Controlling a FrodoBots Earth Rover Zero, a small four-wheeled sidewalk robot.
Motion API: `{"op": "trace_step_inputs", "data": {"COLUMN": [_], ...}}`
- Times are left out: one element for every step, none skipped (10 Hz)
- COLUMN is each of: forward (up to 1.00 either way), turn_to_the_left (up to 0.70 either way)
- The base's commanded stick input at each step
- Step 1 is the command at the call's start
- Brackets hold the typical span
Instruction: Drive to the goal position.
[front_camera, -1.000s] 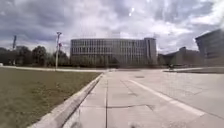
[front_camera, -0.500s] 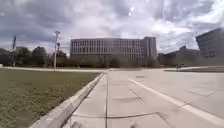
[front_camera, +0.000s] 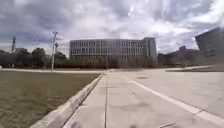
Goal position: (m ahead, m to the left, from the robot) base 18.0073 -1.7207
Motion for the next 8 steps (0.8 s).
{"op": "trace_step_inputs", "data": {"forward": [0.70,0.70,0.70,0.70,0.70,0.70,0.70,0.70], "turn_to_the_left": [0.00,0.00,0.00,0.00,0.00,0.00,0.00,0.00]}}
